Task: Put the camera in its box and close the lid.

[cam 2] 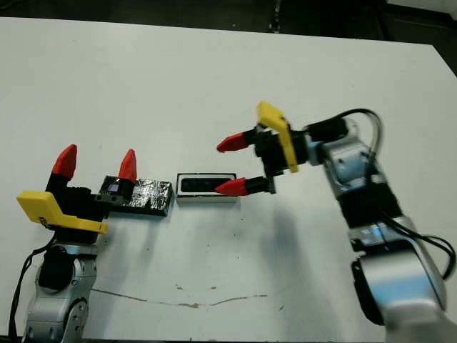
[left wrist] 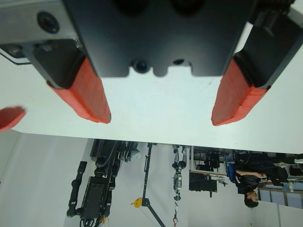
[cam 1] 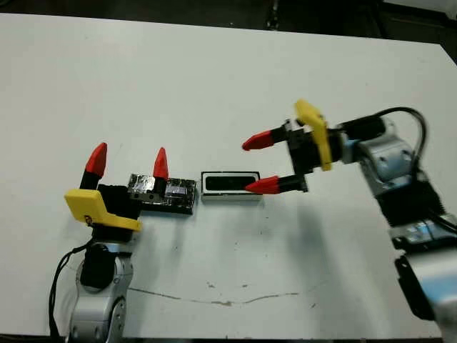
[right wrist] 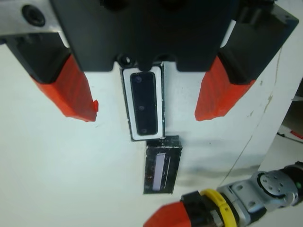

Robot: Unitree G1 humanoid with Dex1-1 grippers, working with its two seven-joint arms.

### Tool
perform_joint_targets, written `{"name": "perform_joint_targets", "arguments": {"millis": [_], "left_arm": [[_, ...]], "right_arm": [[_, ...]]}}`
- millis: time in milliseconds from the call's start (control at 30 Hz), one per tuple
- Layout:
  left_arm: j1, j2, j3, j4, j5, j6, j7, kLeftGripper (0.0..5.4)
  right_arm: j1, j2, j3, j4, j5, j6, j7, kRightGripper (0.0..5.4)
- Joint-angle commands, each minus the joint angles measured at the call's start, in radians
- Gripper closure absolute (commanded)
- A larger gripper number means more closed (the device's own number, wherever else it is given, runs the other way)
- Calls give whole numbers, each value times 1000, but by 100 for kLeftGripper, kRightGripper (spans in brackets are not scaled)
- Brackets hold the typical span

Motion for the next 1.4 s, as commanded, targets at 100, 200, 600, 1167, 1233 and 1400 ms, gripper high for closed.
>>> {"name": "perform_joint_targets", "arguments": {"millis": [100, 200, 600, 1167, 1233, 1400], "left_arm": [[2, 4, 3, 8, 9, -4, 1, 0], [1, 7, 6, 5, 8, 1, 0, 0], [-15, 40, 26, -8, 23, 17, -11, 0], [-145, 435, 97, -43, -72, 222, -366, 0], [-195, 533, 105, -9, -114, 259, -489, 0], [-368, 724, 94, 146, -255, 376, -822, 0]], "right_arm": [[137, -64, -141, -179, 83, 107, -147, 1], [263, -51, -231, -312, 117, 134, -293, 1], [779, 203, -399, -609, 104, -126, -807, 109], [920, 322, -392, -536, 87, -331, -1004, 376], [919, 325, -388, -532, 83, -335, -1012, 407], [917, 324, -383, -529, 91, -329, -1022, 489]]}}
